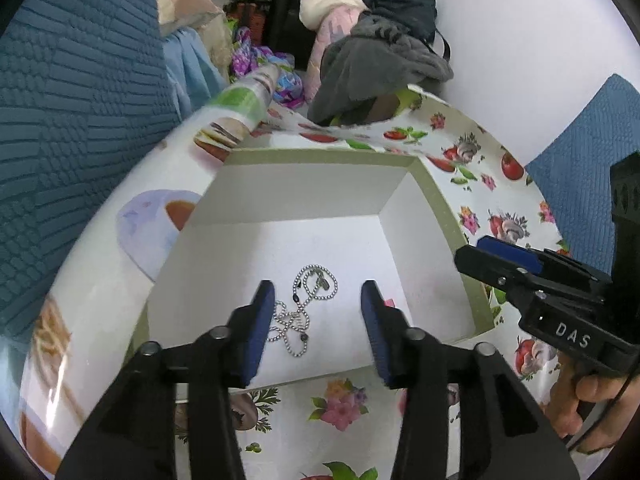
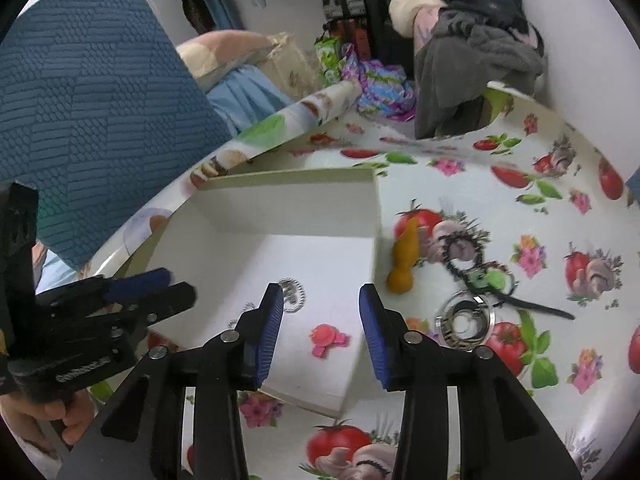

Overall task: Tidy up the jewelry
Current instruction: 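Open both tools to drop the necklace and pink clip into the box, then move both tools back over the remaining jewelry on the cloth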

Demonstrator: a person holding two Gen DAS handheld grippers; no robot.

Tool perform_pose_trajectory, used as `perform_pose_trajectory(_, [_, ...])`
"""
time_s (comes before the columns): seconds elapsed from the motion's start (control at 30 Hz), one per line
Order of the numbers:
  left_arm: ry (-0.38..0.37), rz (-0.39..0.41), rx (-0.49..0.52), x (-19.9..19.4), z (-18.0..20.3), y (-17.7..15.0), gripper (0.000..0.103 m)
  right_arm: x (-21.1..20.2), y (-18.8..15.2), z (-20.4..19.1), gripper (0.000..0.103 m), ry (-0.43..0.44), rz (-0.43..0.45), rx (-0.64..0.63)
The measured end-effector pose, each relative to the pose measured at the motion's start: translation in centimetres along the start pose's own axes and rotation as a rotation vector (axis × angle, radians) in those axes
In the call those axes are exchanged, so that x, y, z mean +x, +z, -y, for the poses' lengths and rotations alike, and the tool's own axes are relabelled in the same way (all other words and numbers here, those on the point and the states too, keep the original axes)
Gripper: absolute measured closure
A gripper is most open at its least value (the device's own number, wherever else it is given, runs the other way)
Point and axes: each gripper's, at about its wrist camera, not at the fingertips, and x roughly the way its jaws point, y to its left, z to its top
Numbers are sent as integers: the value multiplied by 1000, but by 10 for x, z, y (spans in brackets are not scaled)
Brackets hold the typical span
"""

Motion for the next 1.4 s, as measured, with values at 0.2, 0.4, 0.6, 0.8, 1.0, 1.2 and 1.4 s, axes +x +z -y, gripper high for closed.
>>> perform_pose_trajectory(0.2, [11,17,-11,-9,-3,-5,57,9,-16,15,66,-10,-36,36])
perform_pose_trajectory(0.4, [2,31,-32,-19,-5,-11,57,19,-31,10,81,-8,-58,26])
perform_pose_trajectory(0.6, [-7,30,-35,-23,0,-15,57,15,-36,6,84,29,-69,37])
perform_pose_trajectory(0.8, [-15,44,-29,-32,12,-15,57,12,-46,-2,84,66,-77,36])
perform_pose_trajectory(1.0, [-29,58,-25,-37,27,-11,57,-3,-47,9,83,105,-58,82])
perform_pose_trajectory(1.2, [-83,72,-9,-34,59,-9,57,-47,-40,38,83,68,32,107])
perform_pose_trajectory(1.4, [-146,47,30,-12,106,-12,57,-70,-39,87,83,-21,65,149])
